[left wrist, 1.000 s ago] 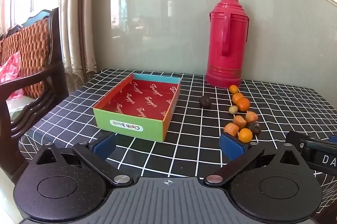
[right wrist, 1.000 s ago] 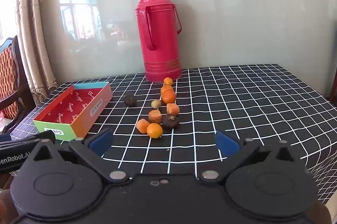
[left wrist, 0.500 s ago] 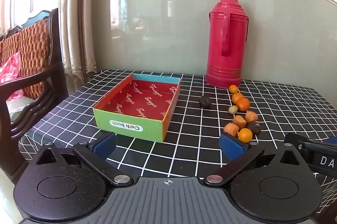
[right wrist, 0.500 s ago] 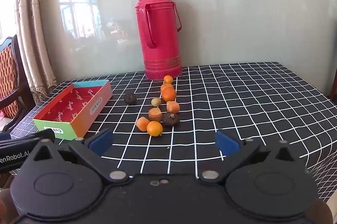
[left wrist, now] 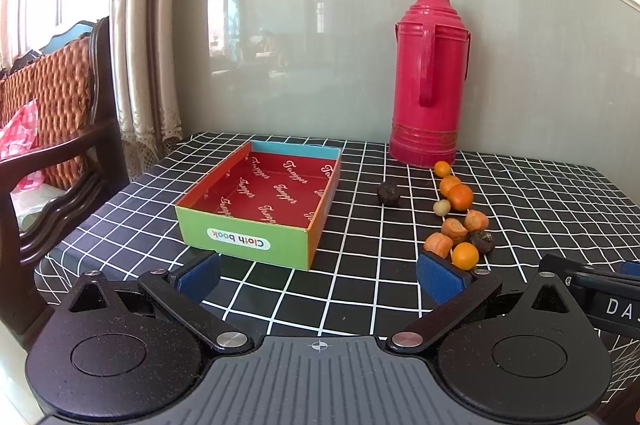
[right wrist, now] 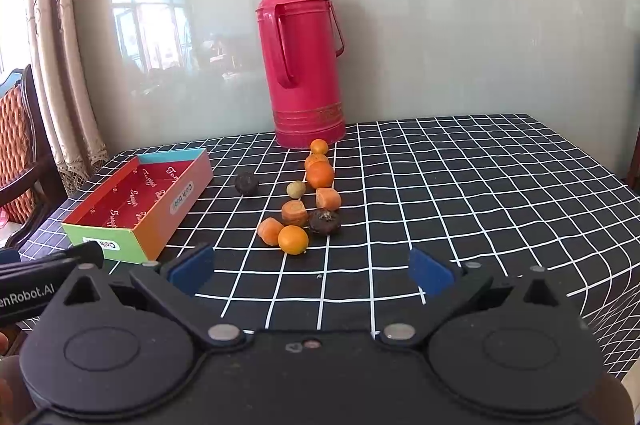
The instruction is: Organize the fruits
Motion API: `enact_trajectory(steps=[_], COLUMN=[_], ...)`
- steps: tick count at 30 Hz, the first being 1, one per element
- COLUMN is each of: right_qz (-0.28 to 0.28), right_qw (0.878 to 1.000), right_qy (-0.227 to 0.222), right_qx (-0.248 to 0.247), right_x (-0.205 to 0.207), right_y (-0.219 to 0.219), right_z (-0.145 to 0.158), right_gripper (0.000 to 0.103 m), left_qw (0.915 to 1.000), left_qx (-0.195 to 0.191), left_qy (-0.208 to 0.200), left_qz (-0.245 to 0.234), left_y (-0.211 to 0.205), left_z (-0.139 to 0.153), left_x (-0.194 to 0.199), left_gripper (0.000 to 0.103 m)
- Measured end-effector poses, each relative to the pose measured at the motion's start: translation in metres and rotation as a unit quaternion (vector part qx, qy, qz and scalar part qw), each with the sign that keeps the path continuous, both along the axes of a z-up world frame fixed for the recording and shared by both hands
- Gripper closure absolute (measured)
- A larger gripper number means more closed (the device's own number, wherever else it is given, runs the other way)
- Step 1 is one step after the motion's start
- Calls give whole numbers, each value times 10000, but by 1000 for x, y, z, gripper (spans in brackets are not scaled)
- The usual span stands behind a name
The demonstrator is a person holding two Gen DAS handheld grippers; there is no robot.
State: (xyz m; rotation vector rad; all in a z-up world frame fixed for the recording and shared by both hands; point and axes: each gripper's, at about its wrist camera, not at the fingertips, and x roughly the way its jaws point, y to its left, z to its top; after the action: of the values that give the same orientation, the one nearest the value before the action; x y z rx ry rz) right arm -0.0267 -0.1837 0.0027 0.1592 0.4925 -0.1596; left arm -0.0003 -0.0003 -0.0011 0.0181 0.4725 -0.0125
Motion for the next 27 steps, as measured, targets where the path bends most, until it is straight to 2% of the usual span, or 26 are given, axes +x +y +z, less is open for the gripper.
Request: enact_trajectory(steps=[27], right_qz=[-4], right_qw=[10000], right_qy=[37], right_qx=[20], right_x=[1], right_y=[0], right_z=[-2], right_gripper=[5], left_qw=[10000], left_qx=[38], left_qy=[-36], left_qz=[-72], left_y=[-4], left_z=[1], left_x=[0], left_gripper=[0])
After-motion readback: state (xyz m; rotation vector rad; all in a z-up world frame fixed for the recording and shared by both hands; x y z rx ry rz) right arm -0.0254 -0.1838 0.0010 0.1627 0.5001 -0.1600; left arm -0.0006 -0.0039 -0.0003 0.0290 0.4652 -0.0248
